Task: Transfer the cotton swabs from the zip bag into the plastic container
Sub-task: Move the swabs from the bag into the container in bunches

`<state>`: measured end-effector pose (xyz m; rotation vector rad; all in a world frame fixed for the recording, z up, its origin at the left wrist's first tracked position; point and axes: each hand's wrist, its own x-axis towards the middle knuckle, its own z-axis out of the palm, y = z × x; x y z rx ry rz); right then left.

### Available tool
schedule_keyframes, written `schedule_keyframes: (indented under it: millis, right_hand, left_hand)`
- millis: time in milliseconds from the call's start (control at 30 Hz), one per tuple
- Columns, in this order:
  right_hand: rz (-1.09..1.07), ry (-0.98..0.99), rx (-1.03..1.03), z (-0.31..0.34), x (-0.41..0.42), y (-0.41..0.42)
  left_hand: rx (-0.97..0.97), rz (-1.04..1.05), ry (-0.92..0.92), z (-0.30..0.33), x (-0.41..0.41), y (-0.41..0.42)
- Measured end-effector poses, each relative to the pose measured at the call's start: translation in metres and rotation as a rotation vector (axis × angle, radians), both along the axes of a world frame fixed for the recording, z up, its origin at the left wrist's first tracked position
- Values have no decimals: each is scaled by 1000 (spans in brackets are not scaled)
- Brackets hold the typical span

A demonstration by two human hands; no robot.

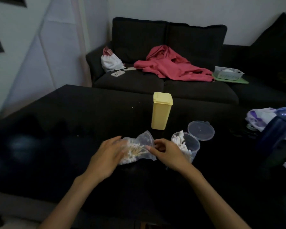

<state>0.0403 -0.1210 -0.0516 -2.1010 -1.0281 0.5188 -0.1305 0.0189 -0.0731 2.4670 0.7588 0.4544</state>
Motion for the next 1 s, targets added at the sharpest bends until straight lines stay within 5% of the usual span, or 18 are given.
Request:
schedule_keyframes:
  millis: [300, 500, 667, 1000]
  right_hand:
    - [247, 668, 71, 18, 12, -9]
    - [93, 51, -204, 4, 5, -6]
    - [75, -281, -350, -9, -9, -3]
    - [135, -524, -280, 6, -1, -9]
  left_hand:
    - [-99, -108, 97, -8, 7, 8]
    - [-99, -107, 98, -9, 9, 10]
    - [-112, -104, 80, -9, 10, 9]
    - [-155, -86, 32, -13, 12, 15]
